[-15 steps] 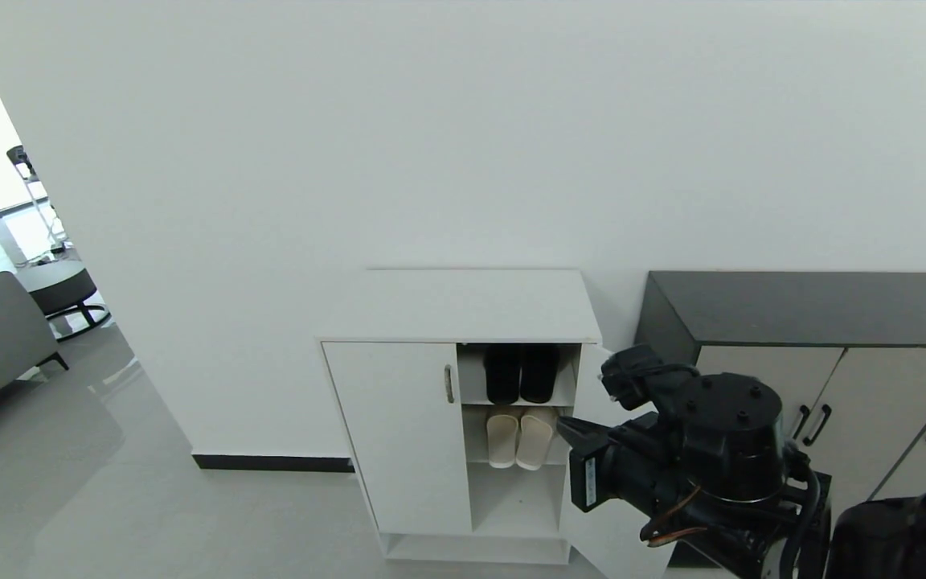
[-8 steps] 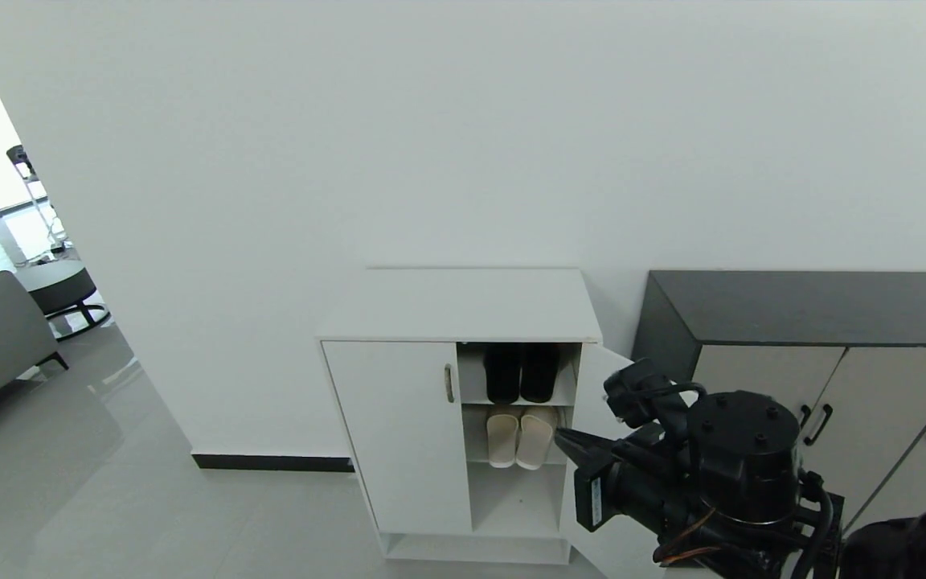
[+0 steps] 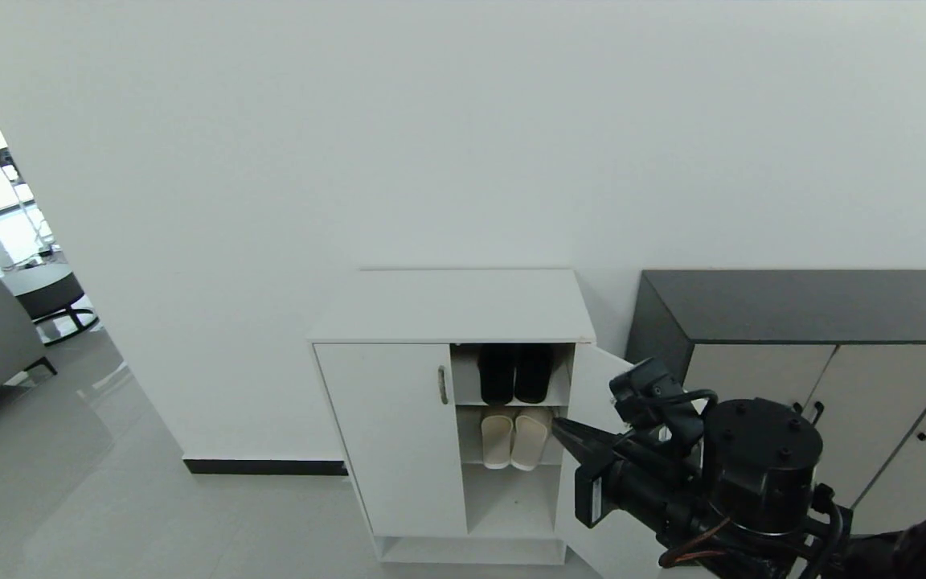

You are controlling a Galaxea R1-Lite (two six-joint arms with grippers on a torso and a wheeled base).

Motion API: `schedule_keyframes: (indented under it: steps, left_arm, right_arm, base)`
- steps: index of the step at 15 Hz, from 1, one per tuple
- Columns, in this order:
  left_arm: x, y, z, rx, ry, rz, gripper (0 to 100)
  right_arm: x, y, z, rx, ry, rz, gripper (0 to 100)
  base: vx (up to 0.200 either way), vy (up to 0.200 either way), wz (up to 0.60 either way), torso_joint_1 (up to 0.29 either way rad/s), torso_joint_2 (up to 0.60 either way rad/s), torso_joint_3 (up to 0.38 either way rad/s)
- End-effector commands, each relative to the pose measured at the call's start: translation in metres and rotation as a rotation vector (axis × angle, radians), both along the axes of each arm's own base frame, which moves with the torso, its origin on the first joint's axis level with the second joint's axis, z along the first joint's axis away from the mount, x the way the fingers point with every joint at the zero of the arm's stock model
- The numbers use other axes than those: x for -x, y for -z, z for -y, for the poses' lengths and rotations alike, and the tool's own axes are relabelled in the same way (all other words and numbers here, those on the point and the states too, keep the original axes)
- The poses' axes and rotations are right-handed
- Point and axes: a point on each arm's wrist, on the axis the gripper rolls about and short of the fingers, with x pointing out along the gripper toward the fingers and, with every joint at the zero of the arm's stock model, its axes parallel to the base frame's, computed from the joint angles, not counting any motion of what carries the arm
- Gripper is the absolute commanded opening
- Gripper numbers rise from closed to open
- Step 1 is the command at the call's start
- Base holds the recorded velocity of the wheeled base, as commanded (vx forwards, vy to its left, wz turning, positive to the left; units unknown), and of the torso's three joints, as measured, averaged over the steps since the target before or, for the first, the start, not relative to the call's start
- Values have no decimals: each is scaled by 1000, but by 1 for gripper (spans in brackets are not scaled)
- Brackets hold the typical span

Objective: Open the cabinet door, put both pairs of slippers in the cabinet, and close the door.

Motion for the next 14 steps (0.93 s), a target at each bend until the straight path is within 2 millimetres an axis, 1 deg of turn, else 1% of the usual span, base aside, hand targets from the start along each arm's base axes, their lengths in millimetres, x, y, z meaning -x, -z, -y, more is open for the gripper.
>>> schedule_keyframes:
  steps: [1,4,5,6,8,11,12,13,14]
  left_arm:
    - [0,0,0,1,0,0,0]
    - [0,0,0,1,0,0,0]
    - [0,0,0,1,0,-2,0]
    - [0,0,0,1,0,0,0]
    - [0,0,0,-1,0,0,0]
    - [0,0,0,1,0,0,0]
    - [0,0,0,1,0,0,0]
    - [0,0,0,1,0,0,0]
    - [0,0,0,1,0,0,0]
  right_arm:
    - [-1,15,-1,43,-1,-18,0]
    - [0,18,1,71,-4,-7,0]
    - [3,22,5,143,-14,32,0]
    - [4,23,6,154,-25,42,0]
    - [4,26,5,143,-26,58,0]
    - [-9,31,8,153,16,53,0]
    - [-17,31,14,156,51,50,0]
    - [-26,31,22,165,86,49,0]
    - [-52,30,46,190,198,56,0]
  base:
    - [0,0,0,0,0,0]
    - [0,0,0,0,0,0]
    - [0,0,0,0,0,0]
    - [0,0,0,0,0,0]
    - [200,0,0,2,5,5]
    - [200,0,0,-12,2,4]
    - [0,0,0,0,0,0]
    - [0,0,0,0,0,0]
    - [0,0,0,0,0,0]
